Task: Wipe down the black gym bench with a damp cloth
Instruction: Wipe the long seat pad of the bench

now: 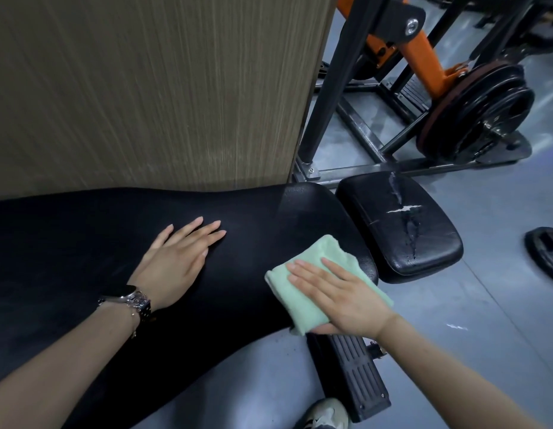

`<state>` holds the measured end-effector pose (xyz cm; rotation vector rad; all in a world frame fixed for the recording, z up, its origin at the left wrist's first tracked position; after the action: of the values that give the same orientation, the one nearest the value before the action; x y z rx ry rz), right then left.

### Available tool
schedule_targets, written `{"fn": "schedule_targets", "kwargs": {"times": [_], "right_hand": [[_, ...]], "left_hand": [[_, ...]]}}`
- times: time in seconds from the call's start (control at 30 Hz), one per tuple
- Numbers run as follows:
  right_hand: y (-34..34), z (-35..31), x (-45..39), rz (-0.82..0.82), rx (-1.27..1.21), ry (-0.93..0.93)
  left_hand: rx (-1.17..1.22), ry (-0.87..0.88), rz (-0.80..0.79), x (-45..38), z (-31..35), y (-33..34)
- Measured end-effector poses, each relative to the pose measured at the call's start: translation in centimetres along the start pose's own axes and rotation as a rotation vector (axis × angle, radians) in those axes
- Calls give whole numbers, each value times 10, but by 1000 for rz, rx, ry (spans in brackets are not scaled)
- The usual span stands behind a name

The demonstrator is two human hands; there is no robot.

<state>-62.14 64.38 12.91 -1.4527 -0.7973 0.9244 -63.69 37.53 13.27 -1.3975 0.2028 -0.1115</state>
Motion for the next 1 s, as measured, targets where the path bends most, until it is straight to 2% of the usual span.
{"fn": "schedule_targets", "kwargs": {"times": [0.27,0.57,0.8,1.0], "right_hand": [[-5,17,11,-21,27,55],[5,-52,-44,99,13,-106],[0,-37,-30,104,-16,-102],[-1,-9,-6,18,13,-63]], "left_hand": [[12,2,7,0,1,-1],[1,-5,4,0,1,0],[28,-10,-1,1,1,-2],[61,-8,-3,1,1,-2]]}}
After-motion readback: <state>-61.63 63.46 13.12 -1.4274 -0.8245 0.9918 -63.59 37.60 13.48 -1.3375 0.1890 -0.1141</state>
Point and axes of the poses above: each hand's wrist, its own x-axis away from the middle knuckle, its own y-axis out of the palm, z = x × y, the point moved 6 cm from there along -x, towards the middle knuckle, and after that the axes turned 9 degrees about -x, right-handed, at the moved point
